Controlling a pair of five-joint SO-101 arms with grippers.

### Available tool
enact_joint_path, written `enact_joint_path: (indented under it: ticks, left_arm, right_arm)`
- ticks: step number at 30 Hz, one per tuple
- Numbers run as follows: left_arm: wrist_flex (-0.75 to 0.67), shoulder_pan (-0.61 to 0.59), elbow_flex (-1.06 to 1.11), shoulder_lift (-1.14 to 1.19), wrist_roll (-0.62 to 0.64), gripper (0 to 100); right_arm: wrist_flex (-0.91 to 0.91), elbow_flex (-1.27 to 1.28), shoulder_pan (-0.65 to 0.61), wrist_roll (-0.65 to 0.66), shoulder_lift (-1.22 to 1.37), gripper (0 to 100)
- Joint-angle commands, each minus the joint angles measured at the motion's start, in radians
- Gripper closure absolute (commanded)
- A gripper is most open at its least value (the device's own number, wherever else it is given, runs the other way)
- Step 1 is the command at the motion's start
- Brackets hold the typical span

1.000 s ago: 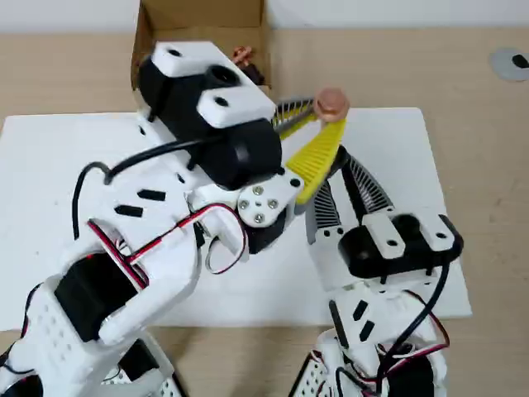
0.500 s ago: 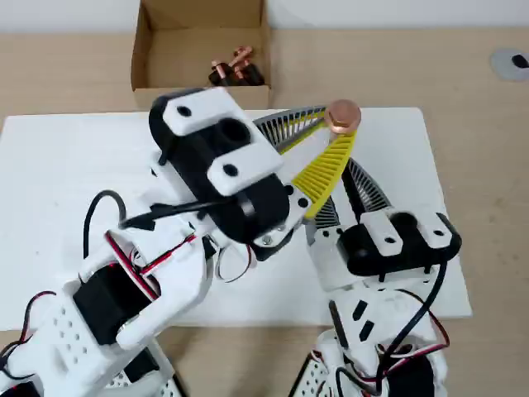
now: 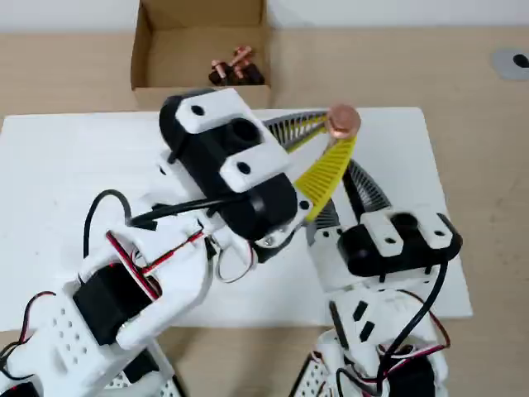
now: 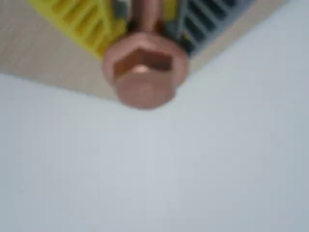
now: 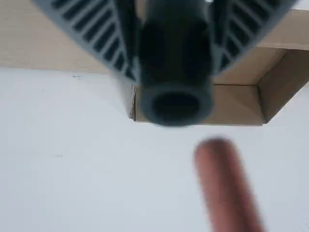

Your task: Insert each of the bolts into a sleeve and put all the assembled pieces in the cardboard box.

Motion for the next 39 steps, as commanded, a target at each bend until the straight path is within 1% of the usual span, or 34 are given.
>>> enact_joint_path:
  ticks: [1, 6, 12, 14, 16, 22, 26, 30, 35, 39]
  left_arm:
    - [0.008, 0.009, -0.014, -0.027, 0.02, 100]
    - [0.011, -0.008, -0.012, -0.03, 0.02, 100]
    - [0.011, -0.034, 0.018, -0.085, 0.015, 100]
    - [0.014, -0.066, 0.04, -0.107, 0.018, 100]
    - [0.034, -0.11, 0.044, -0.133, 0.02, 100]
    - [0.098, -0.209, 0.046, -0.209, 0.021, 100]
    - [0.163, -0.25, 0.049, -0.262, 0.029, 100]
    - [0.261, -0.299, 0.051, -0.298, 0.106, 100]
    - [0.331, -0.307, 0.051, -0.325, 0.169, 100]
    - [0.336, -0.305, 0.051, -0.344, 0.169, 100]
  right_arm:
    - [-0.005, -0.061, -0.015, -0.009, -0.071, 98.9]
    - [-0.003, -0.061, -0.015, -0.005, -0.071, 98.9]
    - [0.0, -0.061, -0.015, -0.008, -0.071, 98.9]
    - [0.0, -0.061, -0.015, -0.008, -0.071, 98.9]
    - [0.0, -0.059, -0.025, -0.006, -0.071, 98.9]
    - [-0.005, -0.039, -0.142, -0.003, -0.07, 98.9]
    - [-0.006, -0.018, -0.156, -0.003, -0.07, 98.9]
    - [0.0, -0.005, -0.157, -0.003, -0.07, 98.9]
    - [0.0, 0.048, -0.157, -0.003, -0.073, 98.9]
    - [0.0, 0.122, -0.157, -0.005, -0.079, 98.9]
